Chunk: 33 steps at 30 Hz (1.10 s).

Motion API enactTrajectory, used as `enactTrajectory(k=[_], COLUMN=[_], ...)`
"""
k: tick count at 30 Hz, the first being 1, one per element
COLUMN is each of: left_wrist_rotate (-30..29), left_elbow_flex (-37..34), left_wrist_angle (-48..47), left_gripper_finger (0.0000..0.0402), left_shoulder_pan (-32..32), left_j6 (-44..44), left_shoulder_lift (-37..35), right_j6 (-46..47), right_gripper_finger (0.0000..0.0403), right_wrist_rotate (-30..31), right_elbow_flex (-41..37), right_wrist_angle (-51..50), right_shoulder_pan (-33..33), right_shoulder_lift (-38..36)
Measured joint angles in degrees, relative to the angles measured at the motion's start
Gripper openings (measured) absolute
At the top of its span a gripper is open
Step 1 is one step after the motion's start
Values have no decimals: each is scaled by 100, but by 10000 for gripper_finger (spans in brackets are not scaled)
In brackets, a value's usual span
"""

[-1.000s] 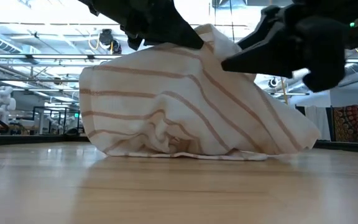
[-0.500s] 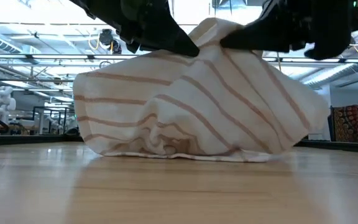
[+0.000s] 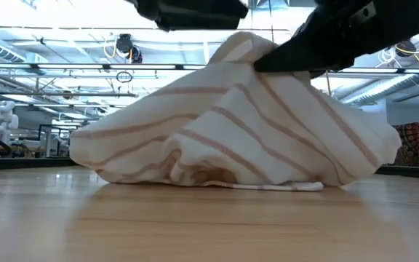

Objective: Roll towel
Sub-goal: Roll the white towel

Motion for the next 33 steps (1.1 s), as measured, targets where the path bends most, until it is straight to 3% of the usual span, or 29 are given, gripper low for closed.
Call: enactTrajectory(k=[6, 12, 20, 28, 33], left_wrist_rotate=[-6, -582, -700, -333, -321], left_elbow_flex=[1, 1, 1, 1, 1], left_wrist_angle=[50, 88, 478, 165, 263], left_gripper_finger=[214, 203, 126, 75, 11], left_shoulder_pan=[-6, -6, 23, 272, 304], left_j6=[625, 1282, 1553, 1547, 1523], left_shoulder_lift=[265, 525, 524, 523, 523], right_j6=[573, 709, 696, 688, 591], right_gripper_finger=[4, 4, 4, 4, 9], right_wrist_rotate=[-855, -1327, -1333, -1497, -1435], right_elbow_flex=[0, 0, 0, 0, 0], right_wrist_angle=[-257, -337, -522, -523, -521], right_shoulder_pan=[-355, -532, -533, -532, -534], right_shoulder_lift=[-204, -204, -204, -204, -204])
